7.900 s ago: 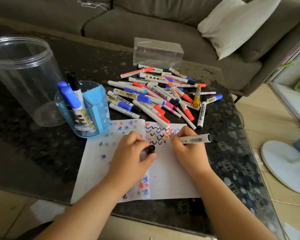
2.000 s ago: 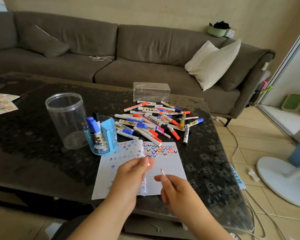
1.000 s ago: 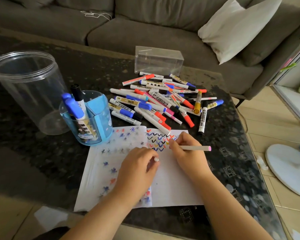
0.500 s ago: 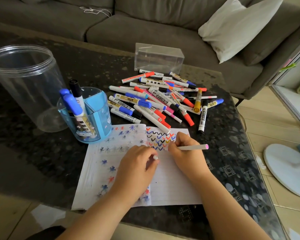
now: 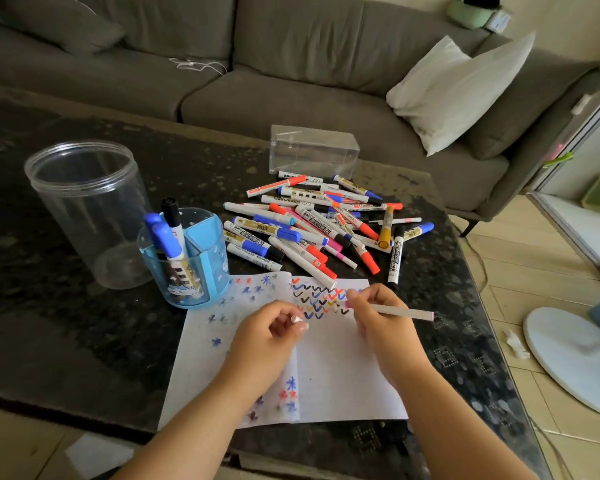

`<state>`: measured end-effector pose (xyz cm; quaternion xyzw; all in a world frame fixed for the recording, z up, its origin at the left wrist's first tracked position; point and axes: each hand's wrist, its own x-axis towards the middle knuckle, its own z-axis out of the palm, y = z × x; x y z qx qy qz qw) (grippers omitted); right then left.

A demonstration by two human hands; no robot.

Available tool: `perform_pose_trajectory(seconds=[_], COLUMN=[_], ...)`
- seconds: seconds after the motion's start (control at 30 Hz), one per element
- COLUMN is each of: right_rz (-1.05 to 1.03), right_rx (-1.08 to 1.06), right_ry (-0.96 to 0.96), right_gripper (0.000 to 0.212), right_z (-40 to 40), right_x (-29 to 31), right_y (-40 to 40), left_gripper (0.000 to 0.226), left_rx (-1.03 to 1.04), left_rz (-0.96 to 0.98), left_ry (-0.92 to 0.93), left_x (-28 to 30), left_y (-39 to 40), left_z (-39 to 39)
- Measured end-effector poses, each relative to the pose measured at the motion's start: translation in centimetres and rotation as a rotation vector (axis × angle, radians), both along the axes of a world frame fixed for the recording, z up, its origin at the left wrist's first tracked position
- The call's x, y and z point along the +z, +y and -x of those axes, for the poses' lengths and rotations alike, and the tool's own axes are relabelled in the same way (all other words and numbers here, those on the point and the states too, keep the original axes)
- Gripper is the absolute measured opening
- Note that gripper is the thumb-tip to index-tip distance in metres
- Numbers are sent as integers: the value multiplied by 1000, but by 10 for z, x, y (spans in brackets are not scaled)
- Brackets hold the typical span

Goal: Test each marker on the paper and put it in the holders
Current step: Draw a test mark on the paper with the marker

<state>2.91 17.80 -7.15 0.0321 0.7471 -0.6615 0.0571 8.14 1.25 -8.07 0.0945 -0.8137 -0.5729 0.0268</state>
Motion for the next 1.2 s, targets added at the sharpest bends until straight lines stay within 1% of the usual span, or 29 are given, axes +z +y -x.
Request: perform_pose_trajectory(seconds=[0.07, 0.1, 0.13, 0.23, 0.37, 0.5, 0.57, 0.7, 0.8, 0.93, 1.03, 1.1, 1.2], right_rz=[103, 138, 164, 212, 251, 233, 242, 214, 172, 214, 41, -69, -51], right_rx=[64, 83, 89, 81, 114, 113, 110, 129, 164, 222, 279, 307, 249], right_ry=[1, 16, 37, 108, 187, 242, 253, 277, 275, 258, 267, 263, 294], right_gripper=[20, 20, 22, 24, 23, 22, 24, 24, 24, 23, 32, 34, 30], right_z=[-15, -25, -35, -64, -97, -119, -128, -142, -151, -158, -155, -153, -152], right_x=[14, 22, 29, 56, 86, 97, 101, 108, 110, 114, 116, 120, 129], right_y=[-1, -2, -3, -6, -8, -6, -5, -4, -3, -7, -10, -14, -17], left_gripper=[11, 13, 14, 13, 13, 14, 15, 14, 9, 11, 10, 10, 8], left_rx=[22, 17, 7, -36, -49, -22, -13, -52, -88, -75, -85, -105, -57], left_rz=[-222, -310, -357, -413, -502, -644, -679, -630, -450, -249, -114, -39, 3], left_ry=[-93, -113, -122, -110, -68, -5, 13, 14, 74, 214, 206, 204, 246], left_x=[16, 25, 35, 59, 76, 87, 93, 100, 104, 112, 112, 111, 111], left_y=[-4, -5, -5, -2, 1, 4, 6, 11, 15, 13, 8, 1, -19], left_z=[-6, -11, -17, -43, -73, -94, -102, -117, -129, -138, -138, -135, -132])
